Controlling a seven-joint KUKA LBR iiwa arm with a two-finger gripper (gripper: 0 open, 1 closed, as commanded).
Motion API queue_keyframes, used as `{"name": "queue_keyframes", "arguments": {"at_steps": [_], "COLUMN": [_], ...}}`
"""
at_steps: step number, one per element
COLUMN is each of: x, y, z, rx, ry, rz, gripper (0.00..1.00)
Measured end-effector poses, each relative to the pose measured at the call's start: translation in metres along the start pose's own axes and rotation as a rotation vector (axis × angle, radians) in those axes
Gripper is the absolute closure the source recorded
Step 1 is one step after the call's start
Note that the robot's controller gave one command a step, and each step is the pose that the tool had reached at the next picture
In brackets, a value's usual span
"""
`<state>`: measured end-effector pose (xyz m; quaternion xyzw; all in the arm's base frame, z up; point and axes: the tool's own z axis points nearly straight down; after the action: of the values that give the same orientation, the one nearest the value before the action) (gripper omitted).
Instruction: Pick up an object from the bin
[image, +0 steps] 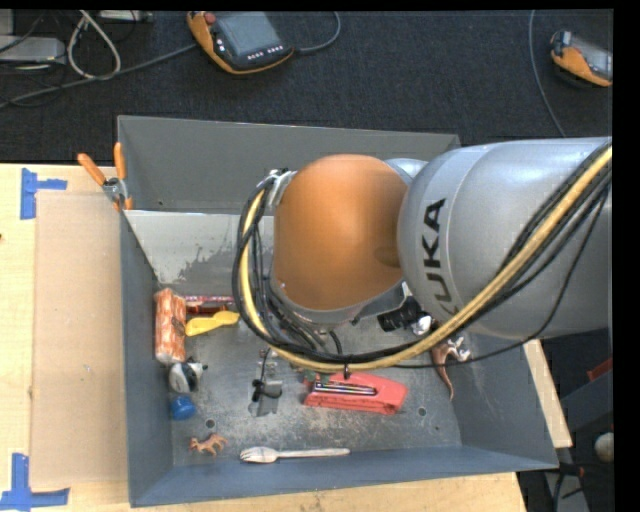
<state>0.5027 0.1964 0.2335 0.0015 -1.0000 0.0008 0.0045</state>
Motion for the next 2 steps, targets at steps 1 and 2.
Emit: {"name": "queue_keyframes", "arguments": {"at_steps": [1,2], "x": [-0.002,-0.009], "y": [-0.002,-0.056], "z": [-0.004,0.051], "rx": [-0.002,-0.002], "ry": [-0.008,-0.010], "rz": [0.003,-0.101], "gripper": [0.00,0.00]}}
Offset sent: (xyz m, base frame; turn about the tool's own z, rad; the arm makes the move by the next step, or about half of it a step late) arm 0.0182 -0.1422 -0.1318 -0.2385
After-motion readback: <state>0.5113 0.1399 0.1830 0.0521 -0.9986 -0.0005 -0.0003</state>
